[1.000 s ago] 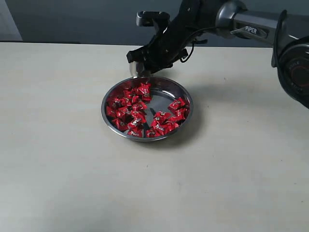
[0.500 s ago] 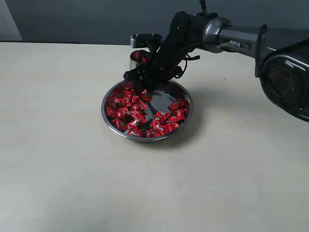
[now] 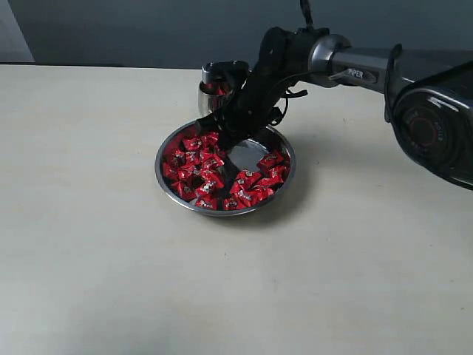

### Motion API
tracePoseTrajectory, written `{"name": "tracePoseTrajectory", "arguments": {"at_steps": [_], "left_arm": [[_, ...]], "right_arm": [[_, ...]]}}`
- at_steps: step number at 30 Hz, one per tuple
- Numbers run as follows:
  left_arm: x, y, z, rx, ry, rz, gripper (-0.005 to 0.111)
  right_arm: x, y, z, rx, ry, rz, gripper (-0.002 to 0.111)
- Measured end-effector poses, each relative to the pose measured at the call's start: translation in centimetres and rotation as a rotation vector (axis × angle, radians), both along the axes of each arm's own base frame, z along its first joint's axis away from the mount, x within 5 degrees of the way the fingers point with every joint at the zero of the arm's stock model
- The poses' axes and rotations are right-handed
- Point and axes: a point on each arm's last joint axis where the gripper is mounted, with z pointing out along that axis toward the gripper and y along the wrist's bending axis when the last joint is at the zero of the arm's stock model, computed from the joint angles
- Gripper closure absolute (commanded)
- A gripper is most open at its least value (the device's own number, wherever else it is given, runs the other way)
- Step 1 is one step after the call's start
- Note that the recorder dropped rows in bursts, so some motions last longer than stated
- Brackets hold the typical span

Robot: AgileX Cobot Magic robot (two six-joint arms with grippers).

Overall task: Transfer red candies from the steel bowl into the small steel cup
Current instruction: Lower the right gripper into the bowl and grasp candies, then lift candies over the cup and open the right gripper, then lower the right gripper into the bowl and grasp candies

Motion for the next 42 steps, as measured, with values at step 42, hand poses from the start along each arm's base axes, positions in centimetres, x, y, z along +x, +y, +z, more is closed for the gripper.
{"name": "tracePoseTrajectory", "arguments": {"at_steps": [42], "left_arm": [[0.0,0.0,0.0,0.0,0.0,0.0,0.105]], "right_arm": [[3.7,-0.8,5.6,0.131,-0.432,-0.161,0.064]]}}
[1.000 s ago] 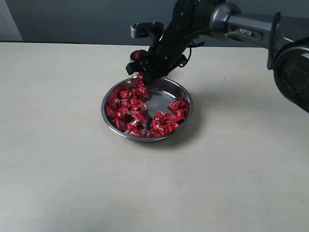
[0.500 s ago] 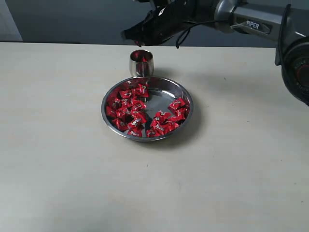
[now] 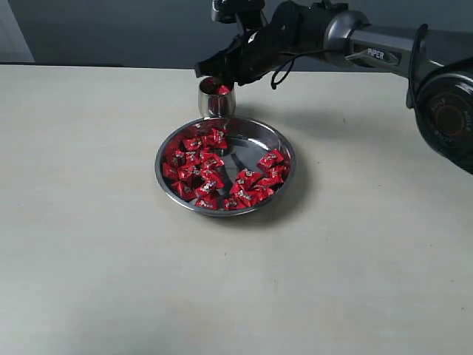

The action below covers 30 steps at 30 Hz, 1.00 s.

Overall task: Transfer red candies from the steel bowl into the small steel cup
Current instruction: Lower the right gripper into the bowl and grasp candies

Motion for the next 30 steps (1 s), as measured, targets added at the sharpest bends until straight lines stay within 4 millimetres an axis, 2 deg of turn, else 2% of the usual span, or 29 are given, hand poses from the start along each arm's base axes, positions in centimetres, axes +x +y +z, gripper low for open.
{"name": "tracePoseTrajectory", "arguments": {"at_steps": [6,15,19,26,30], "left_arm": [[0.0,0.0,0.0,0.0,0.0,0.0,0.105],[0.0,0.0,0.0,0.0,0.0,0.0,0.105],[0.0,0.0,0.0,0.0,0.0,0.0,0.105],[0.0,0.0,0.0,0.0,0.0,0.0,0.105],[0.0,0.0,0.0,0.0,0.0,0.0,0.105]], "right_arm": [[-0.6,0.1,-0.1,-0.002,0.071,0.02,0.069],[-4.4,0.5,-0.1,-0.105,0.399,0.205,0.07],[-5.3,0.9,-1.0,-0.135,0.468,0.248,0.07],[-5.6,0.9,-2.9,-0.155,0.547,0.269,0.07],[-5.9,1.2,-4.8,-0.132,0.623,0.273,0.07]]}}
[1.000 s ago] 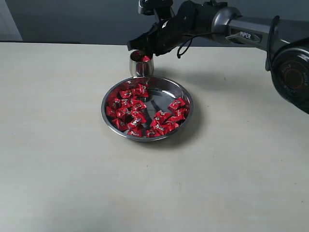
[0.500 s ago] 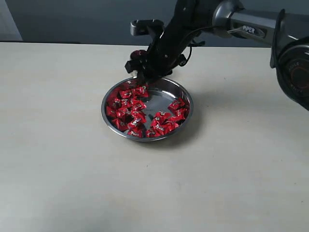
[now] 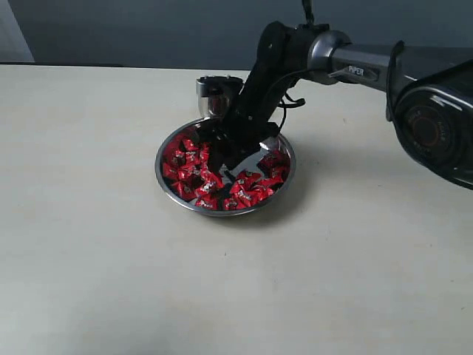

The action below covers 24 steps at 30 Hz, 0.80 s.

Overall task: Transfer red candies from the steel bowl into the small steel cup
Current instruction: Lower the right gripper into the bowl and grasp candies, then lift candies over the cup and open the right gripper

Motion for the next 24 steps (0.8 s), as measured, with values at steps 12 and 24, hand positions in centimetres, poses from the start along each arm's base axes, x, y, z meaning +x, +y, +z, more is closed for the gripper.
{"name": "tracePoseTrajectory", "arguments": {"at_steps": [12,24], "left_arm": [[0.0,0.0,0.0,0.0,0.0,0.0,0.105],[0.0,0.0,0.0,0.0,0.0,0.0,0.105]], "right_arm": [[0.0,0.2,-0.7,0.021,0.015,0.002,0.109],[1.2,-0.4,5.8,0.029,-0.276,-0.015,0.109]]}}
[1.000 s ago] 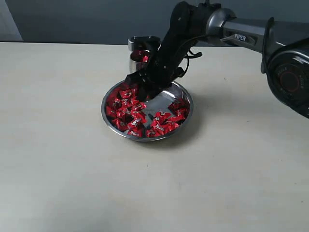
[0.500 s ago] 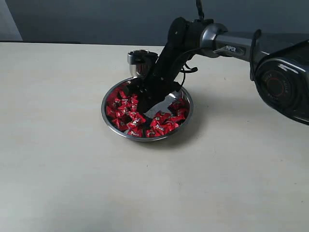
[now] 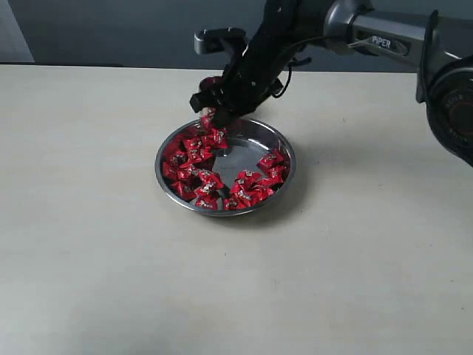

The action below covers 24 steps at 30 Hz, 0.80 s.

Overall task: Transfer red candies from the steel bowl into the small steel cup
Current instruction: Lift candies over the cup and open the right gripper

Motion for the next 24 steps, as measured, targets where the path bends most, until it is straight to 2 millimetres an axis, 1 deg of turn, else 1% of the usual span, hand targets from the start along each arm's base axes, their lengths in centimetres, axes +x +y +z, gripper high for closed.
{"name": "tracePoseTrajectory", "arguments": {"at_steps": [6,10,14,19,24], "left_arm": [[0.0,0.0,0.0,0.0,0.0,0.0,0.105],[0.0,0.0,0.0,0.0,0.0,0.0,0.105],[0.0,0.0,0.0,0.0,0.0,0.0,0.105],[0.0,0.0,0.0,0.0,0.0,0.0,0.105],[0.0,0.0,0.0,0.0,0.0,0.0,0.105]], "right_arm": [[2.0,0.2,1.4,0.063,-0.24,-0.081,0.109],[3.1,0.3,1.4,0.094,-0.35,-0.123,0.109],[3.7,0.4,0.5,0.103,-0.395,-0.146,0.109],[4.2,0.5,-1.1,0.096,-0.406,-0.156,0.109],[4.5,0.5,-2.1,0.097,-0.404,-0.177,0.109]]}}
